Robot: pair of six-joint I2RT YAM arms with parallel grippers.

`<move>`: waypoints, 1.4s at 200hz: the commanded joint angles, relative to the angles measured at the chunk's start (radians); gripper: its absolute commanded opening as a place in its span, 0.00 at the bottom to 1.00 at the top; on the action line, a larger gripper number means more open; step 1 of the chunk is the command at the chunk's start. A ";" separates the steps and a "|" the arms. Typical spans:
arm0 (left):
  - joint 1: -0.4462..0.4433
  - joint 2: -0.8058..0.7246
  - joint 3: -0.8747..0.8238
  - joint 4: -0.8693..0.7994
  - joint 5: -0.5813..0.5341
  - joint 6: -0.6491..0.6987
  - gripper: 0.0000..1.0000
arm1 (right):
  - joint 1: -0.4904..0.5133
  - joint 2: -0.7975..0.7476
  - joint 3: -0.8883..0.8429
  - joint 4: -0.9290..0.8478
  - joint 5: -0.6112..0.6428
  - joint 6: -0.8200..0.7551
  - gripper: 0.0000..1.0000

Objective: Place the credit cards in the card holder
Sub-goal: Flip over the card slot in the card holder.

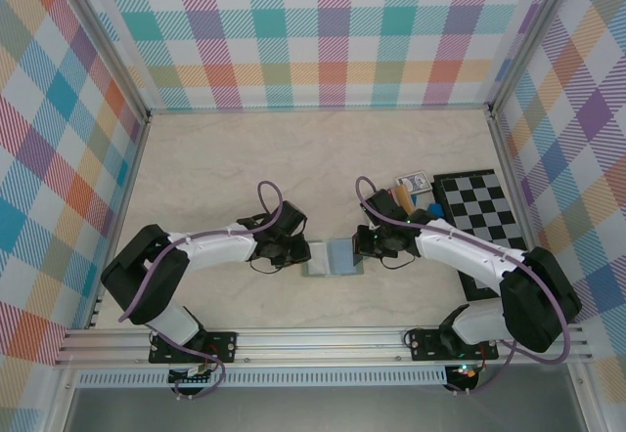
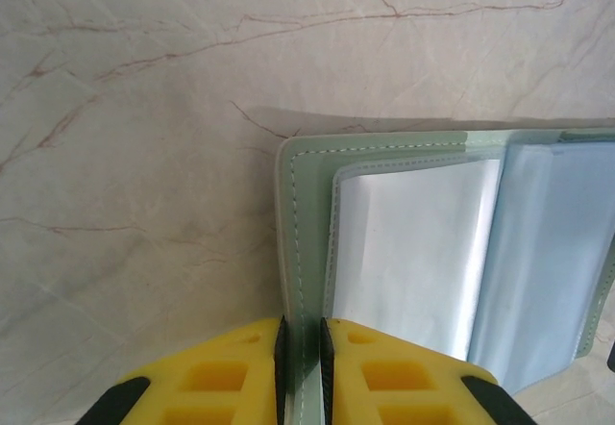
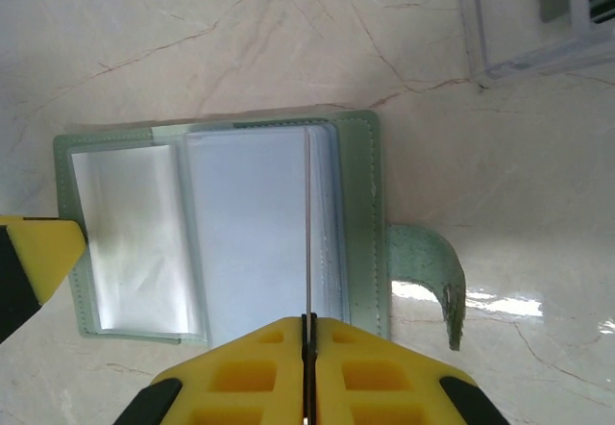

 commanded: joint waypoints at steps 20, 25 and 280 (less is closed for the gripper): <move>0.004 0.013 0.024 -0.029 0.016 0.020 0.18 | 0.001 0.032 -0.011 -0.011 0.011 -0.028 0.08; 0.004 0.014 0.024 -0.028 0.017 0.020 0.18 | 0.001 0.037 -0.014 -0.006 0.009 -0.028 0.08; 0.003 0.026 0.022 -0.024 0.016 0.008 0.16 | 0.035 0.142 0.010 0.339 -0.283 0.061 0.09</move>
